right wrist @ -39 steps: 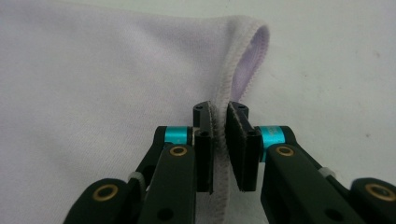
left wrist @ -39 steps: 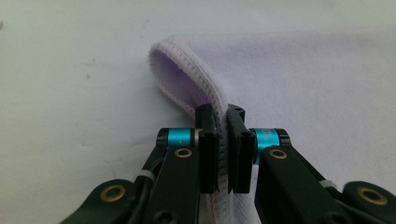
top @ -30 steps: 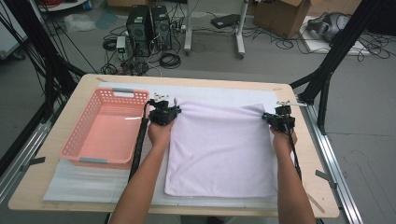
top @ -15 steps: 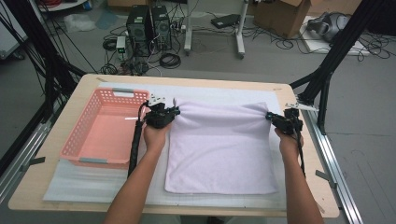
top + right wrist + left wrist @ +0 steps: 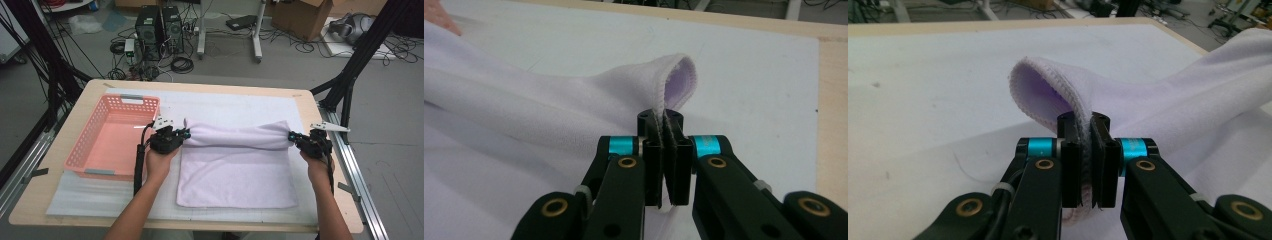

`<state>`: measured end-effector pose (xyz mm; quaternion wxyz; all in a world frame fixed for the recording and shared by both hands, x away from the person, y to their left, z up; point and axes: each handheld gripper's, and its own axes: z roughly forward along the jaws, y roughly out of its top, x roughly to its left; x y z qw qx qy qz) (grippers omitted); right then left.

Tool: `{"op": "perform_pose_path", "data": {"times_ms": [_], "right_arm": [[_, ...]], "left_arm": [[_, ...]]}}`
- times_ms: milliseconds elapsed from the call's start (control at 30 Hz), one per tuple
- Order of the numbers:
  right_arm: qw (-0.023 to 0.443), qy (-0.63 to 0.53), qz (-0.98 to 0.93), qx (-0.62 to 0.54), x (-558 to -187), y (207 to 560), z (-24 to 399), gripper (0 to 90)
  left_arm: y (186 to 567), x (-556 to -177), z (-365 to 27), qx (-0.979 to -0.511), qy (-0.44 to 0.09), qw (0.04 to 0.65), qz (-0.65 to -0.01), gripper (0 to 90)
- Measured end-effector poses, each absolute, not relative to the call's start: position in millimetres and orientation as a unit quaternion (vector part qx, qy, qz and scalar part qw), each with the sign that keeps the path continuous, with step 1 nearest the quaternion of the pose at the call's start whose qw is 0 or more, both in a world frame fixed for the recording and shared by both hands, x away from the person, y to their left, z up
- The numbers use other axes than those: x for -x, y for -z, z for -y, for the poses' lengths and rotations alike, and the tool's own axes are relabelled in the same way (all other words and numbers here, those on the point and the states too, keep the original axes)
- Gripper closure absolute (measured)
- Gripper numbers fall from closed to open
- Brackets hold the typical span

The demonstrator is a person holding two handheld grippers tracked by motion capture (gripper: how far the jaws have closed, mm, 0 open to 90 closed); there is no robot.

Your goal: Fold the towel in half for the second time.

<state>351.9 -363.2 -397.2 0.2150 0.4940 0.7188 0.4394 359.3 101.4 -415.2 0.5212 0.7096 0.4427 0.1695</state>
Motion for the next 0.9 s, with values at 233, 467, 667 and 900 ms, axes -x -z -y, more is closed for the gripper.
{"op": "perform_pose_path", "data": {"times_ms": [233,467,667,900], "right_arm": [[0.206,-0.442,-0.722,-0.491,-328.6,406.7,365.5,87.6],[0.198,-0.445,-0.722,-0.492,-306.7,419.8,365.8,87.6],[0.196,-0.431,-0.734,-0.487,-293.0,428.3,364.2,87.0],[0.203,-0.431,-0.732,-0.487,-291.1,424.0,362.4,72.2]], "left_arm": [[424.1,-333.0,-105.0,-0.725,-0.153,0.517,-0.428,84.5],[439.4,-314.1,-107.5,-0.737,-0.139,0.508,-0.424,84.0],[449.7,-304.5,-110.7,-0.734,-0.130,0.510,-0.429,82.8],[445.9,-312.6,-110.3,-0.722,-0.148,0.497,-0.458,42.0]]}}
